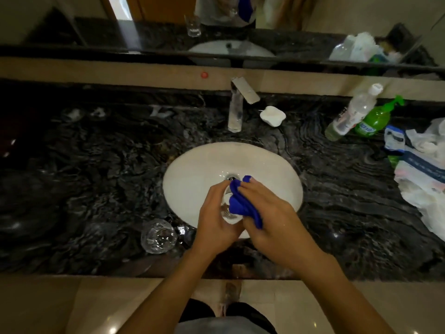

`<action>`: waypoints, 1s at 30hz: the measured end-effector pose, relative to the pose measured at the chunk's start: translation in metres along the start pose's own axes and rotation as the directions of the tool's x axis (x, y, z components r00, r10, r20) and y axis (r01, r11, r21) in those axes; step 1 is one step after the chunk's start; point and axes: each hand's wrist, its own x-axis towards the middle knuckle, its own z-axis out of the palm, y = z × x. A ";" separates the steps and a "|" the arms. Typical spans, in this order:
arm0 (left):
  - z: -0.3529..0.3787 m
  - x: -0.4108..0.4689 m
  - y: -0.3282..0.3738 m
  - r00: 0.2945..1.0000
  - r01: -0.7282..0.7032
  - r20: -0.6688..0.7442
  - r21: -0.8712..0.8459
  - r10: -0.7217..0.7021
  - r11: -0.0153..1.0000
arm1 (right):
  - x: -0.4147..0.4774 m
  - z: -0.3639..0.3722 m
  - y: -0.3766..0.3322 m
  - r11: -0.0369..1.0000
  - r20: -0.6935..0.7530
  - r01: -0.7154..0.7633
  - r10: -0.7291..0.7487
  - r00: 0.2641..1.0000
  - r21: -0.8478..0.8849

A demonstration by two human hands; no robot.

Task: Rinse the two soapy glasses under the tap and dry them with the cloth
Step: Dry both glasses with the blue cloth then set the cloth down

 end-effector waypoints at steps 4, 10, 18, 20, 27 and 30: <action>-0.060 0.017 -0.010 0.994 -0.048 -0.093 0.066 0.054 0.997 | 0.042 0.032 -0.040 0.986 0.069 0.094 -0.086 0.994 -0.135; -0.140 0.036 -0.024 0.977 -0.036 -0.202 0.117 0.060 0.992 | 0.101 0.076 -0.089 0.959 0.242 0.224 -0.180 0.954 -0.172; -0.219 0.062 -0.056 0.946 -0.257 -0.104 0.336 0.307 0.906 | 0.171 0.118 -0.133 0.986 0.337 0.148 -0.114 0.935 -0.076; -0.233 0.066 -0.061 0.936 -0.282 -0.112 0.326 0.333 0.902 | 0.179 0.129 -0.140 0.981 0.331 0.178 -0.142 0.933 -0.079; -0.264 0.075 -0.077 0.972 -0.159 -0.132 0.242 0.195 0.957 | 0.185 0.168 -0.166 0.882 0.125 0.274 -0.244 0.962 -0.384; -0.270 0.079 -0.075 0.977 -0.116 -0.155 0.182 0.145 0.976 | 0.192 0.173 -0.177 0.879 0.092 0.349 -0.337 0.937 -0.325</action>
